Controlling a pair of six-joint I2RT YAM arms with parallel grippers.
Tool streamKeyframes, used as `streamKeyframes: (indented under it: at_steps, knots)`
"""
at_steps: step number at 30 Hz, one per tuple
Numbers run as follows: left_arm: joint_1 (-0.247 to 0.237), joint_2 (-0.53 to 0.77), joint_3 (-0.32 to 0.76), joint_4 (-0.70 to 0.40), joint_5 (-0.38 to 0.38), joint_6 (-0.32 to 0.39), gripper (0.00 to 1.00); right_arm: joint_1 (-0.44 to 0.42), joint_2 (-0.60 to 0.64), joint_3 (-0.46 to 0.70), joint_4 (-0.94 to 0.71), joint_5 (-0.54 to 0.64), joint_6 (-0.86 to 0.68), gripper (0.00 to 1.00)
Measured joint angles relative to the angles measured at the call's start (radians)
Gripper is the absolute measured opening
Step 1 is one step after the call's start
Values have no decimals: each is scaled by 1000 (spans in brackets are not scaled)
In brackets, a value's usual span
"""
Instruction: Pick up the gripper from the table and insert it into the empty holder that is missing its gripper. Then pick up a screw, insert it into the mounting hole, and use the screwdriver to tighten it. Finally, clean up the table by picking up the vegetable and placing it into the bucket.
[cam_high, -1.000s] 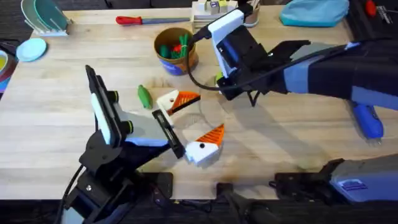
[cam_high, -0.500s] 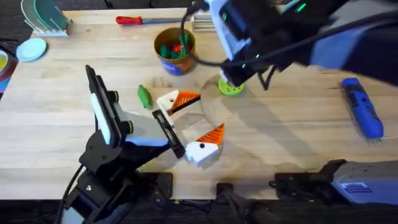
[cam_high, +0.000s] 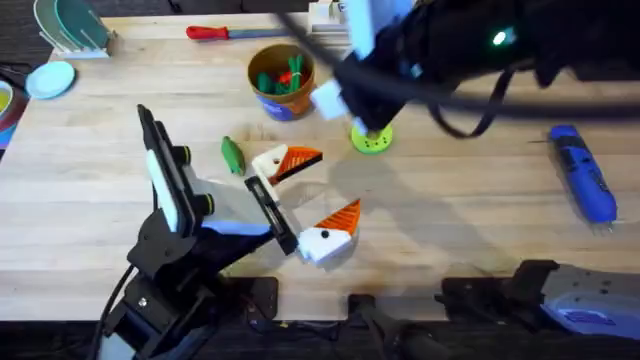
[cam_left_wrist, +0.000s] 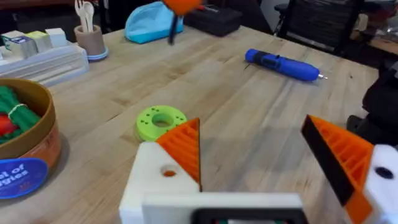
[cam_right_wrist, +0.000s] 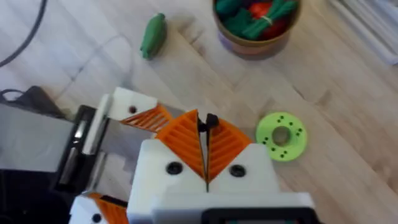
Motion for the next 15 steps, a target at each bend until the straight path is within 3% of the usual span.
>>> streamKeyframes:
  at_steps: [7, 15]
  knots:
    - [0, 0, 0, 0, 0, 0, 992, 120, 36, 0, 31, -46, 30, 5]
    - [0, 0, 0, 0, 0, 0, 993, 139, 96, 0, 48, -58, 43, 5]
